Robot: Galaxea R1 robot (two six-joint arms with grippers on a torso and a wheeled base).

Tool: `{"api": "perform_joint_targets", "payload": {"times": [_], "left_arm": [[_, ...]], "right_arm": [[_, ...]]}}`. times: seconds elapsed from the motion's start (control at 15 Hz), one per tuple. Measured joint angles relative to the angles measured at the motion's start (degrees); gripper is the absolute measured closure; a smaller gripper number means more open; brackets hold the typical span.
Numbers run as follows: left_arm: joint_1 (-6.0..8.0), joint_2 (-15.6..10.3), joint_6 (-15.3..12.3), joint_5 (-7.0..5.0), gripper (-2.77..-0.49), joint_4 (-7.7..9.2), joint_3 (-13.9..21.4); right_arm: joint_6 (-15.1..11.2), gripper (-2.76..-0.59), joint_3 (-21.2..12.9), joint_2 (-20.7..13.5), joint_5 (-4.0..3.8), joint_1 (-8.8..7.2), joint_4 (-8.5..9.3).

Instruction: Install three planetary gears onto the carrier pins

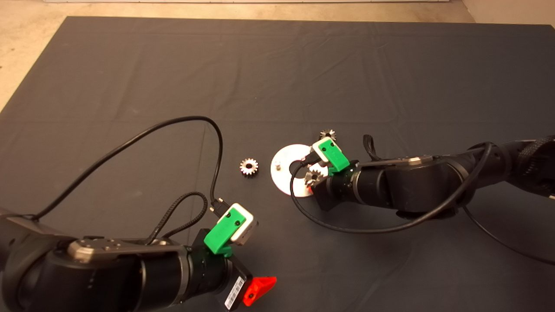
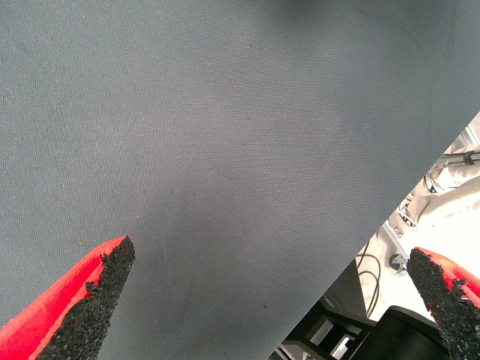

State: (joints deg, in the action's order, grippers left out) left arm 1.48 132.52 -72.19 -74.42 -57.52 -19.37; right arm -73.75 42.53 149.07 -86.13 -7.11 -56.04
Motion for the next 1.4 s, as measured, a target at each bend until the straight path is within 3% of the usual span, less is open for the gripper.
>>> {"api": "perform_joint_targets", "payload": {"times": [0.4, 1.4], "left_arm": [[0.0, 0.0, 0.0, -0.01, -2.64, 0.02, 0.0], [0.0, -0.02, -0.38, 0.0, -2.64, 0.0, 0.0]], "right_arm": [[0.0, -0.8, -1.35, -0.06, -0.52, 0.89, -0.22], [0.89, -0.82, -1.6, -0.18, -0.45, 1.24, -0.21]]}}
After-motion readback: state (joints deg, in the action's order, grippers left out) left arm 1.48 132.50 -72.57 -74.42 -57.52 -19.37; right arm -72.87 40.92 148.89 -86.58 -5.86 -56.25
